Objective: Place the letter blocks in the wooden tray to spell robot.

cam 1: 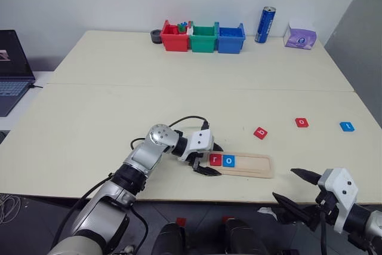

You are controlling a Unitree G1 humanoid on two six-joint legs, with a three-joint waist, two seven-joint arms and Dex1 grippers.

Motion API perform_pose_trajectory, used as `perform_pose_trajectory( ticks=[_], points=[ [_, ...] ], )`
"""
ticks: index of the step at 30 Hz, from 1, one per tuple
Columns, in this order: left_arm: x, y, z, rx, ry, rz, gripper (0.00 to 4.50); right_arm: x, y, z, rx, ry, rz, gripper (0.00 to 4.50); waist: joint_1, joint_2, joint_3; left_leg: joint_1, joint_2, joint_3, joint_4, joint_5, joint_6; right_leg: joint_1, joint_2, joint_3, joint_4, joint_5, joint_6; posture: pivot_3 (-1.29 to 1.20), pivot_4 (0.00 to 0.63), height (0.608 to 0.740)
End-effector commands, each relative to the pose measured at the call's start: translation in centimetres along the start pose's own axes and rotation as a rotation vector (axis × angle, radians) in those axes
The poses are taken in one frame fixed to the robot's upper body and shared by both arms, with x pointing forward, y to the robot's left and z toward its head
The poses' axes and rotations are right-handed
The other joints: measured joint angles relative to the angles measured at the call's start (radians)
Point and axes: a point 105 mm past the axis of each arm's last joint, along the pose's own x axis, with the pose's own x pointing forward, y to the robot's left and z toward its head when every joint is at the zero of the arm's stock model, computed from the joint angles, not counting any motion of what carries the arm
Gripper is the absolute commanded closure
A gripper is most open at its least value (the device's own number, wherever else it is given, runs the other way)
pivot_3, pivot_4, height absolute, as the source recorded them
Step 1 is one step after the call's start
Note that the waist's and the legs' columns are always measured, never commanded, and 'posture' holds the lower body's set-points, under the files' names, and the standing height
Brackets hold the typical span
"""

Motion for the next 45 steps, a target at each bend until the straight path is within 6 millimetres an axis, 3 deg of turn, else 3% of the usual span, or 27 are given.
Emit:
perform_pose_trajectory(
  ticks=[1, 5, 6, 8, 17, 26, 29, 32, 36, 41, 45],
  points=[
    [0.8, -0.2, -0.4, 0.009, 0.045, -0.002, 1.11, -0.1, -0.2, 0.6, -0.031, -0.015, -0.006, 0.0, 0.001, 0.001, -0.001, 0.0, 0.0, 0.0, 0.0, 0.0, 0.0, 0.0, 0.0, 0.0, 0.0, 0.0, 0.0, 0.0, 0.15, 0.74],
    [1.0, -0.2, 0.0, 0.001, 0.033, 0.004, 1.11, -0.1, -0.2, 0.7, -0.03, -0.019, -0.008, 0.0, 0.002, 0.002, -0.002, 0.0, 0.0, 0.0, 0.0, 0.0, 0.0, 0.0, -0.001, 0.0, 0.0, 0.0, 0.0, 0.0, 0.15, 0.74],
    [1.1, -0.2, 0.2, -0.004, 0.025, 0.0, 0.39, -0.1, -0.3, 0.7, -0.03, -0.019, -0.009, 0.0, 0.002, 0.002, -0.002, 0.0, 0.0, 0.0, 0.0, 0.0, 0.0, 0.0, -0.001, 0.0, 0.0, 0.0, 0.0, 0.0, 0.15, 0.74],
    [1.1, -0.4, 0.4, -0.001, 0.017, -0.01, 0.05, -0.1, -0.3, 0.6, -0.031, -0.019, -0.01, 0.0, 0.002, 0.002, -0.002, 0.0, 0.0, 0.0, 0.0, 0.0, 0.0, 0.0, -0.001, 0.0, 0.0, 0.0, 0.0, 0.0, 0.15, 0.74],
    [0.4, -0.4, 1.1, 0.047, -0.01, 0.001, 0.05, 0.1, -1.0, 1.3, -0.046, -0.035, 0.004, 0.0, -0.002, 0.002, -0.002, 0.0, 0.0, 0.0, 0.0, 0.0, 0.0, 0.0, 0.0, 0.0, 0.0, 0.0, 0.0, 0.0, 0.15, 0.74],
    [-2.9, 0.1, 1.9, 0.019, -0.087, 0.087, 0.05, 1.2, -4.0, 2.9, 0.031, -0.116, -0.081, 0.0, -0.005, 0.002, -0.002, 0.0, 0.001, 0.0, 0.0, 0.0, 0.0, -0.001, 0.002, 0.0, 0.0, 0.0, 0.0, 0.0, 0.15, 0.74],
    [-4.1, 0.4, 2.3, -0.006, -0.116, 0.143, 0.05, 2.1, -4.8, 3.8, 0.042, -0.154, -0.09, 0.0, -0.005, 0.002, -0.001, 0.0, 0.001, 0.0, -0.001, 0.0, 0.0, -0.001, 0.002, 0.0, 0.0, 0.0, 0.0, 0.0, 0.15, 0.74],
    [-5.9, 1.0, 2.8, -0.051, -0.17, 0.248, 0.05, 4.6, -6.5, 3.9, 0.054, -0.144, -0.119, 0.0, -0.01, 0.001, -0.001, 0.001, 0.002, -0.001, -0.001, 0.0, 0.0, -0.001, 0.002, 0.002, 0.0, 0.0, 0.0, 0.0, 0.15, 0.74],
    [-8.0, 0.3, 3.2, -0.102, -0.258, 0.33, 0.05, 8.4, -7.7, 3.4, 0.046, -0.075, -0.07, 0.0, -0.011, 0.002, -0.001, 0.001, 0.002, -0.001, -0.001, 0.0, 0.0, -0.002, 0.002, 0.002, 0.001, 0.0, -0.001, 0.0, 0.15, 0.74],
    [-9.6, -0.4, 2.9, -0.116, -0.296, 0.396, 0.05, 10.7, -8.9, 3.1, 0.04, -0.039, -0.042, 0.0, -0.002, 0.002, 0.0, -0.001, 0.003, -0.001, -0.001, 0.0, 0.0, -0.003, 0.002, 0.001, 0.0, 0.0, -0.002, 0.0, 0.15, 0.74],
    [-10.6, -1.6, 2.5, -0.164, -0.295, 0.334, 0.05, 11.9, -9.9, 2.7, 0.03, -0.012, -0.033, 0.0, -0.003, 0.002, 0.0, -0.001, 0.003, -0.001, -0.001, 0.0, 0.0, -0.003, -0.001, 0.0, 0.0, 0.001, -0.002, 0.0, 0.15, 0.74]
  ],
)
